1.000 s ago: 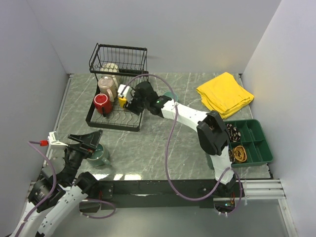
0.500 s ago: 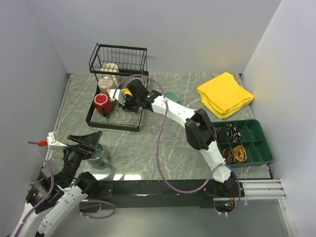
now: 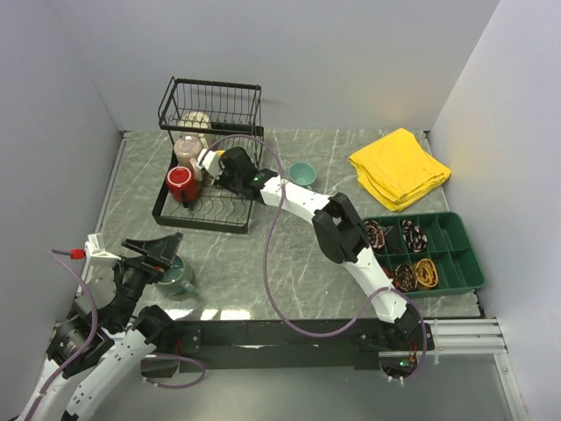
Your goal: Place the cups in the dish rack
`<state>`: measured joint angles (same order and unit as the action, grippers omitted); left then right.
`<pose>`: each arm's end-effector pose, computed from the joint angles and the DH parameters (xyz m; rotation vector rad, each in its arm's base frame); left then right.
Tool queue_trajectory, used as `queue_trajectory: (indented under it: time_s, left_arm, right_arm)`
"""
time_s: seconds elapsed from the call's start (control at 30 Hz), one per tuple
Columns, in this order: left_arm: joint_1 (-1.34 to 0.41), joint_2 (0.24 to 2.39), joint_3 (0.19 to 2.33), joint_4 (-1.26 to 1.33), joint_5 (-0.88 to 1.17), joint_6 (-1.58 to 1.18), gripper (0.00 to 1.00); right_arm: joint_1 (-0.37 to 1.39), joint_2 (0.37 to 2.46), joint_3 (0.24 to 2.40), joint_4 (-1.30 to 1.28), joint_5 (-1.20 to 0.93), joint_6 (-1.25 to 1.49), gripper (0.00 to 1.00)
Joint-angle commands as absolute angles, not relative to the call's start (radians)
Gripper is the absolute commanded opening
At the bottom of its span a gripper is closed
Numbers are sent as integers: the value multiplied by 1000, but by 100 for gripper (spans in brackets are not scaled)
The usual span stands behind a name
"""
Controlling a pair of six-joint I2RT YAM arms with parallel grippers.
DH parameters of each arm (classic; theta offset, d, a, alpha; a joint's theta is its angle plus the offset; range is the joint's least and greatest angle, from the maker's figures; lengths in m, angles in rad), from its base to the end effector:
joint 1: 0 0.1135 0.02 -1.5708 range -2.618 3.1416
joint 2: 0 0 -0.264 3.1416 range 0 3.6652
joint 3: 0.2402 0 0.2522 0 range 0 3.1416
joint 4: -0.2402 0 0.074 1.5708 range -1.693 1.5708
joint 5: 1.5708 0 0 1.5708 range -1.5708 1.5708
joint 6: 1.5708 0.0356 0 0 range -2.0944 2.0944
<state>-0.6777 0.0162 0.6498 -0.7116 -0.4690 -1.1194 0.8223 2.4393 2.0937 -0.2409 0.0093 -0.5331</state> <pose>0.0283 -0.0021 0.3029 -0.7362 1.5708 -0.9738 0.3838 0.4127 0.1968 -1.3510 1.6872 0.1570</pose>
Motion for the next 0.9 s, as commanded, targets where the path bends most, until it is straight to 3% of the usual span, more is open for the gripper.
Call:
queue_trajectory:
  time_s: [0.0, 0.27, 0.67, 0.87]
  left_arm:
    - [-681, 37, 658, -712, -483, -1114, 93]
    - [-681, 55, 661, -710, -483, -1121, 93]
    - [-681, 78, 640, -687, -465, -1127, 93]
    - [-681, 110, 649, -704, -454, -1129, 93]
  right_arm:
    - [824, 2451, 2140, -78, 167, -476, 12]
    - [807, 2485, 2163, -14, 229, -482, 19]
    - [799, 2303, 2028, -212, -205, -601, 21]
    - [801, 2269, 2022, -252, -284, -615, 31]
